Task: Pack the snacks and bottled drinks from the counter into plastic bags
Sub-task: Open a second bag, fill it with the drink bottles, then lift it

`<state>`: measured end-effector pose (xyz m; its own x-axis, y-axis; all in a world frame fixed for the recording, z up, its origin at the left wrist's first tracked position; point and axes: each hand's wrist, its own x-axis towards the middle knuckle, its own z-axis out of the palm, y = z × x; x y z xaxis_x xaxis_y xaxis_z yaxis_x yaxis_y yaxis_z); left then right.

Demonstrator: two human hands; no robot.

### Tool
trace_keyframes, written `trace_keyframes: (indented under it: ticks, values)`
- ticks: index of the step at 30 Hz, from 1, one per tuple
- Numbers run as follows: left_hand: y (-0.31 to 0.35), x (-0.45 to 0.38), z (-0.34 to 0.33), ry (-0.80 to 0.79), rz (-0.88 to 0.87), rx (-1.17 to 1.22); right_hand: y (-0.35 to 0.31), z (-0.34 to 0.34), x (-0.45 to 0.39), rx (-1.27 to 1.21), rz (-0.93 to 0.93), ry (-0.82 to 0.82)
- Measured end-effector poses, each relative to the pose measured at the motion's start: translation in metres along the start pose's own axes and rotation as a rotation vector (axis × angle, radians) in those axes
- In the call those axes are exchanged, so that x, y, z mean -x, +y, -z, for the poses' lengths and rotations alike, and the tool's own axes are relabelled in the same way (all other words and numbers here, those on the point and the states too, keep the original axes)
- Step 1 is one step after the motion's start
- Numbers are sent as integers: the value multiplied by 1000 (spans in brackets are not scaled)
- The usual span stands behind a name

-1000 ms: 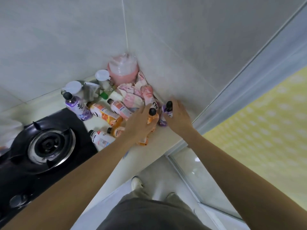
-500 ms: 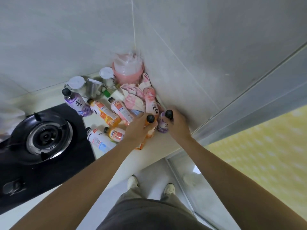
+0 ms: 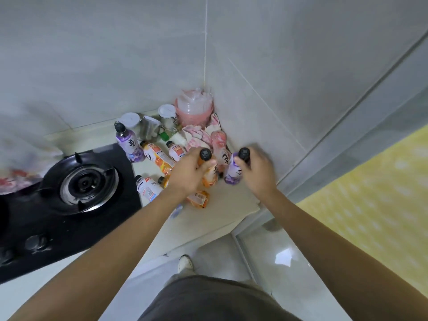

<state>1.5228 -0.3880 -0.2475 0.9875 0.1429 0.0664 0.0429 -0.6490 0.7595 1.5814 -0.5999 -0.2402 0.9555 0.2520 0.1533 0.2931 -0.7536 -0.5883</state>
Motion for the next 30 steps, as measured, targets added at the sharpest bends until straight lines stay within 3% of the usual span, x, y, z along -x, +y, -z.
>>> trace_keyframes:
  ticks: [6, 13, 23, 30]
  values:
    - [19, 71, 47, 215, 131, 3, -44, 6, 16, -104, 167, -98]
    - [20, 213, 100, 419, 366, -26, -127, -12, 85, -109, 445, -263]
    - [-41, 465, 178, 744, 717, -81, -296, -95, 249, -137, 744, -579]
    - [-101, 631, 245, 874, 885, -96, -419, -180, 377, -175, 817, -728]
